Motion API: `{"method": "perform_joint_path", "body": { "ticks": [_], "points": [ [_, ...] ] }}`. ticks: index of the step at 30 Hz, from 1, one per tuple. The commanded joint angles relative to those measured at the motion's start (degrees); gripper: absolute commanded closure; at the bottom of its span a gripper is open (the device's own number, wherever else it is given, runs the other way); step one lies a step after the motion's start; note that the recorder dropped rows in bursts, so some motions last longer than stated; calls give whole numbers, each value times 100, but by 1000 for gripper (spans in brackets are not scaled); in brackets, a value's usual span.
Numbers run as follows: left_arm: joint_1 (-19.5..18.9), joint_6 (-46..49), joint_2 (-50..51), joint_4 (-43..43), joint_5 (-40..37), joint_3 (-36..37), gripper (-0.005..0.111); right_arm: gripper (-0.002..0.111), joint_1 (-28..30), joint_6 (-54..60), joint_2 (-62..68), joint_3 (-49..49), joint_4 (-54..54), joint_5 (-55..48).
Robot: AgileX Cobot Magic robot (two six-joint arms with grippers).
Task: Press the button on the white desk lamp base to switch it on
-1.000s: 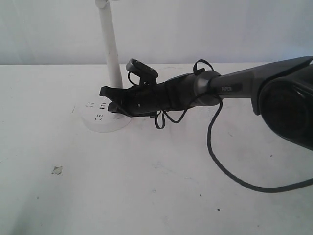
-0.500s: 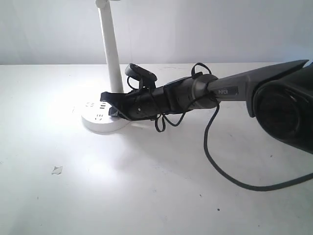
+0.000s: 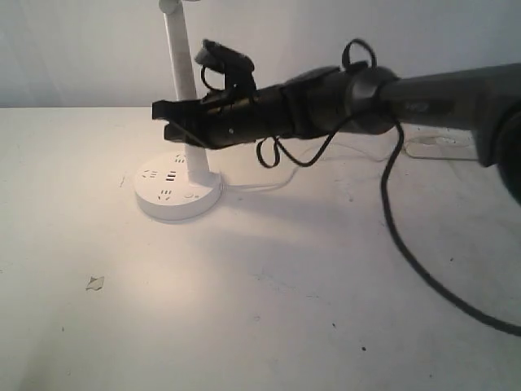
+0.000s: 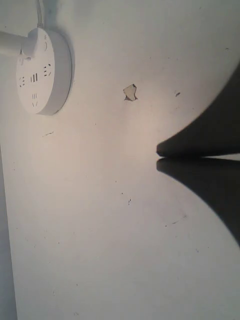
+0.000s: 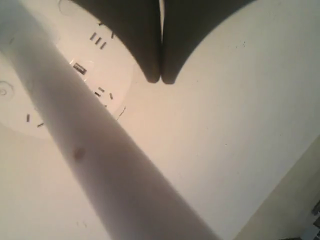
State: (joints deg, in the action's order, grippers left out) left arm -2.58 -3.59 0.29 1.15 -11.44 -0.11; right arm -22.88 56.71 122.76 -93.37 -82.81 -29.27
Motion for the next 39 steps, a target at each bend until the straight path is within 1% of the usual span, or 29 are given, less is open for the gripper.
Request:
{"method": "perform_joint_path", "body": {
  "ticks": [1, 3, 4, 6, 7, 9, 12, 14, 15, 17, 20, 21, 23, 24, 26, 29, 31, 33, 36, 38, 39],
  "points": [
    [-13, 0, 41, -26, 14, 11, 107, 108, 230, -1059, -723, 32, 1865, -445],
    [-13, 0, 41, -26, 14, 11, 107, 108, 281, -1595, -1430, 412, 3021, -635],
    [-13, 0, 41, -26, 14, 11, 107, 108, 284, -1702, -1613, 610, 3315, -624],
    [-13, 0, 41, -26, 14, 11, 107, 108, 295, -1995, -2422, 1295, 4109, -477],
    [-13, 0, 41, -26, 14, 11, 107, 108, 295, -2181, -2974, 1875, 4534, -314],
    [-13, 0, 41, -26, 14, 11, 107, 108, 295, -2373, -3764, 2608, 5045, -179],
    [-13, 0, 41, -26, 14, 11, 107, 108, 295, -2567, -4977, 3524, 5814, -255],
    [-13, 0, 41, -26, 14, 11, 107, 108, 295, -3147, -6032, 4272, 6525, -476],
    [-13, 0, 41, -26, 14, 11, 107, 108, 295, -3608, -6677, 4607, 6990, -599],
    [-13, 0, 41, -26, 14, 11, 107, 108, 295, -4405, -7861, 5081, 7856, -908],
    [-13, 0, 41, -26, 14, 11, 107, 108, 295, -5245, -9139, 5487, 8469, -988],
    [-13, 0, 41, -26, 14, 11, 107, 108, 295, -5478, -9376, 5598, 8627, -964],
    [-13, 0, 41, -26, 14, 11, 107, 108, 295, -5880, -10145, 5877, 9153, -749],
    [-13, 0, 41, -26, 14, 11, 107, 108, 295, -5907, -10676, 6178, 9423, -368],
    [-13, 0, 41, -26, 14, 11, 107, 108, 295, -5907, -11012, 6343, 9447, -454],
    [-13, 0, 41, -26, 14, 11, 107, 108, 295, -5962, -11702, 6383, 9399, -1022],
    [-13, 0, 41, -26, 14, 11, 107, 108, 295, -6003, -11913, 6383, 9364, -1115],
    [-13, 0, 41, -26, 14, 11, 107, 108, 295, -6003, -12189, 6383, 9351, -990],
    [-13, 0, 41, -26, 14, 11, 107, 108, 295, -5937, -12276, 6431, 9468, -874],
    [-13, 0, 41, -26, 14, 11, 107, 108, 295, -5937, -12276, 6696, 9553, -739],
    [-13, 0, 41, -26, 14, 11, 107, 108, 295, -5948, -12276, 6958, 9553, -436]
  ]
}}
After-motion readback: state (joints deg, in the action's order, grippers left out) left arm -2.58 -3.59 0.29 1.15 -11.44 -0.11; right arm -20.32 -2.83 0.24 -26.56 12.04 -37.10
